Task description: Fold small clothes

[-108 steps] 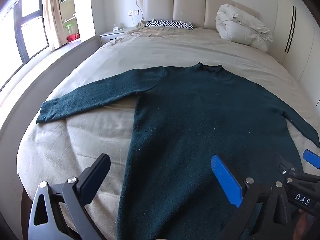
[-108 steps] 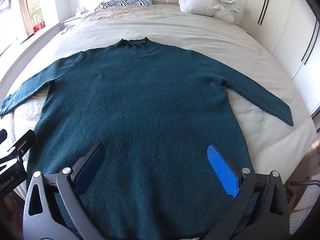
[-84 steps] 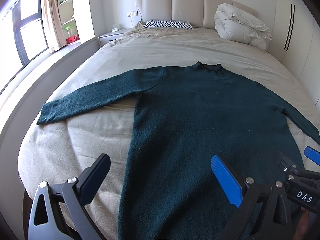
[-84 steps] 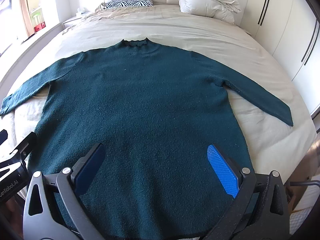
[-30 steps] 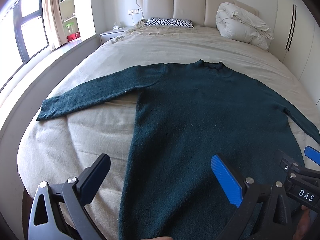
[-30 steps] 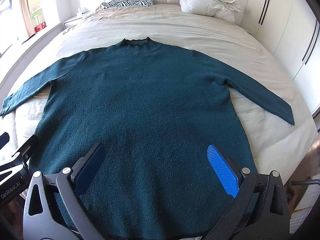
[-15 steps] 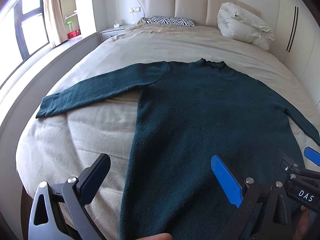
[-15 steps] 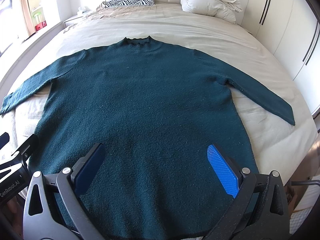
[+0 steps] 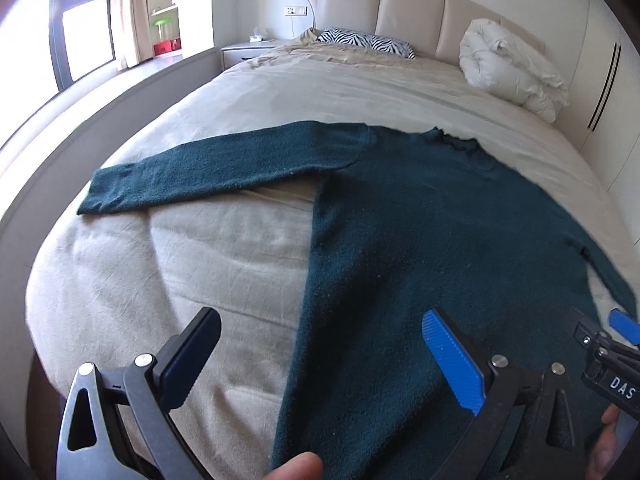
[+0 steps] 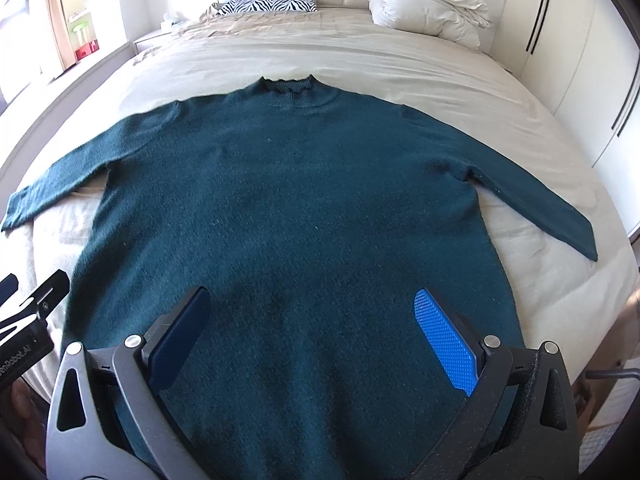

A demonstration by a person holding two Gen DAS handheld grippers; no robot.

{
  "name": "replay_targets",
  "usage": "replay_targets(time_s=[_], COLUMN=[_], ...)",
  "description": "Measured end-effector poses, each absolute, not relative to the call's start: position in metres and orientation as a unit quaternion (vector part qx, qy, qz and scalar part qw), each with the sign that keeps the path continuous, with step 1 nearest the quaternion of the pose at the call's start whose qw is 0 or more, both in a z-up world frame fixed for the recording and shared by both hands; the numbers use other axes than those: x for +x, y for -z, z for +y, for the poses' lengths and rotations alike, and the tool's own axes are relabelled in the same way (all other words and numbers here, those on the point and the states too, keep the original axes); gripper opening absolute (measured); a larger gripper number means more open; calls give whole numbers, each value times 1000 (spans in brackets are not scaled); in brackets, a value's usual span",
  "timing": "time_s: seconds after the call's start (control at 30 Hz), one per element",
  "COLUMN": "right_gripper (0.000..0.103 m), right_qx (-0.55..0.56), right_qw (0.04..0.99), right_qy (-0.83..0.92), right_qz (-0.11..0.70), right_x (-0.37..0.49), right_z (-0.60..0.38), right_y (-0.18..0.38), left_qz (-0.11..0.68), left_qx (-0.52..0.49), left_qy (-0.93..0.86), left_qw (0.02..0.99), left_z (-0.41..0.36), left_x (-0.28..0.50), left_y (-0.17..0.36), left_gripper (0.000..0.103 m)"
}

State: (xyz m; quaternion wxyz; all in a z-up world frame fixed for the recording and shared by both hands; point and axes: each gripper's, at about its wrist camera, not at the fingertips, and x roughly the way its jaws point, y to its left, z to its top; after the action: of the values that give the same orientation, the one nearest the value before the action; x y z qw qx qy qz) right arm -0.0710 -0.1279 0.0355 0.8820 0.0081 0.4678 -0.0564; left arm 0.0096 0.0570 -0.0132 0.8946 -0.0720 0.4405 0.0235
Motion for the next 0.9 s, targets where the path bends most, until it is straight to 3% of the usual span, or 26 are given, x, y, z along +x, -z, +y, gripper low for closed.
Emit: replay_targets(time_s=[0.37, 0.47, 0.57, 0.9], right_gripper=[103, 103, 103, 99], right_qx=[122, 141, 145, 207], right_qw=[914, 917, 914, 890], right_qy=[-39, -60, -78, -133], right_qz=[385, 369, 370, 384], right_x=[-54, -44, -32, -5], right_z=[-136, -131, -122, -107], right_y=[-79, -89, -95, -88], left_qz=[318, 341, 281, 223], left_qx=[-237, -298, -445, -616], left_qy=[-32, -49, -50, -89], left_qw=[917, 890, 849, 750], left_z=[203, 236, 293, 369], left_x=[27, 28, 17, 50], left_y=[-11, 6, 30, 99], left_gripper=[103, 103, 103, 103])
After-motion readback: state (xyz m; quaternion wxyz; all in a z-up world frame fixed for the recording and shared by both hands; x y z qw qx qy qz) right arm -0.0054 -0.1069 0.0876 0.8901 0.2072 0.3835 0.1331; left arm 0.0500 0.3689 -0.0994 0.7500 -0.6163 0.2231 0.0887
